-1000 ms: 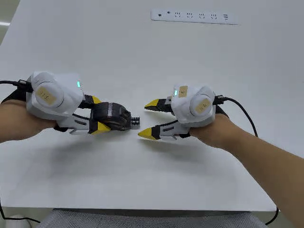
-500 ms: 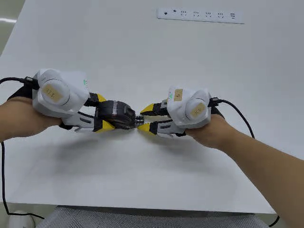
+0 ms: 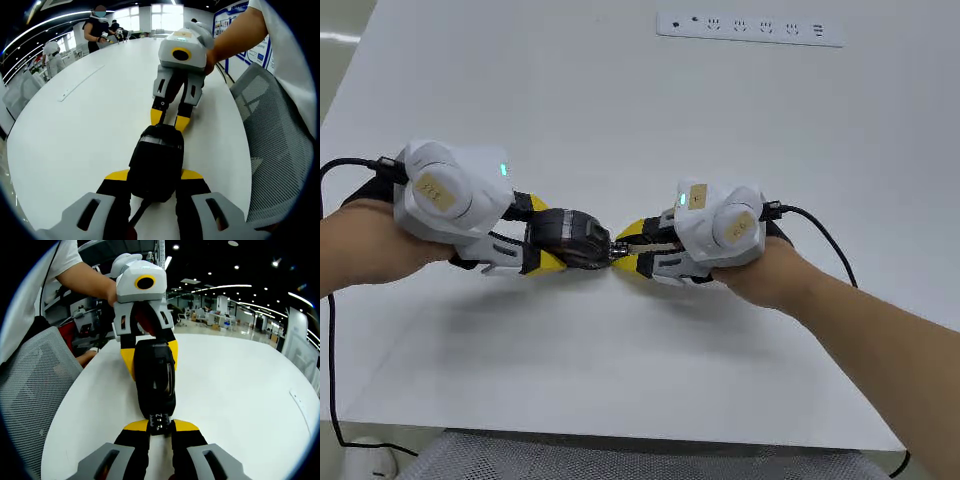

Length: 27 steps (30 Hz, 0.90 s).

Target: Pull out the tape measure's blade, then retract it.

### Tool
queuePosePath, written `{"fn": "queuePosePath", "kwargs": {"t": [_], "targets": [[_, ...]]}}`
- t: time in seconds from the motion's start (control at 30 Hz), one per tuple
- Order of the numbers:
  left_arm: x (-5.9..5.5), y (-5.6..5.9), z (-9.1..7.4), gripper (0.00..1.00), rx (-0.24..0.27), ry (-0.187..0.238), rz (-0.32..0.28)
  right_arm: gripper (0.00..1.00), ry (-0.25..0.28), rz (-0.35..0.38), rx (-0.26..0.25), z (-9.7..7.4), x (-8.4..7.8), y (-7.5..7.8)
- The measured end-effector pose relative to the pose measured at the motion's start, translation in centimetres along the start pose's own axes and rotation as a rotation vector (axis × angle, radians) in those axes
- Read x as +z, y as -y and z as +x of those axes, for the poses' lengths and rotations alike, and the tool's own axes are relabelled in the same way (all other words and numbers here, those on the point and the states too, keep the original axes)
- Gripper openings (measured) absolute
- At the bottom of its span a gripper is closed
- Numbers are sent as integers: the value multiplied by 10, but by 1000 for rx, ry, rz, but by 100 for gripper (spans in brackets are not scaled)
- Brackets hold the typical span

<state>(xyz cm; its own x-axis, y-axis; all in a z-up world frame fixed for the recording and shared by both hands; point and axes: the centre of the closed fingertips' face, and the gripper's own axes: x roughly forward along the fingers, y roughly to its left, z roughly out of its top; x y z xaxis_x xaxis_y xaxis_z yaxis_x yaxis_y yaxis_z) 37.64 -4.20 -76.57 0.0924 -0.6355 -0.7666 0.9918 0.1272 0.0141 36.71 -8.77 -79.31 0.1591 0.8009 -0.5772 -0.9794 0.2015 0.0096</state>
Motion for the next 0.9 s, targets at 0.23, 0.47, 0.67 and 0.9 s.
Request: {"fn": "queuePosePath", "kwargs": {"t": [0.23, 0.47, 0.67, 0.9], "targets": [[0, 0, 0, 29, -10, -1, 9, 13, 3, 29, -22, -1, 0, -1], [-1, 0, 0, 28, -16, -2, 15, 12, -9, -2, -25, 0, 0, -1], [0, 0, 1, 28, -13, -1, 17, 11, -12, -14, -23, -4, -2, 0], [2, 1, 1, 28, -19, 7, 23, 10, -18, -15, -21, -7, -3, 0]]}}
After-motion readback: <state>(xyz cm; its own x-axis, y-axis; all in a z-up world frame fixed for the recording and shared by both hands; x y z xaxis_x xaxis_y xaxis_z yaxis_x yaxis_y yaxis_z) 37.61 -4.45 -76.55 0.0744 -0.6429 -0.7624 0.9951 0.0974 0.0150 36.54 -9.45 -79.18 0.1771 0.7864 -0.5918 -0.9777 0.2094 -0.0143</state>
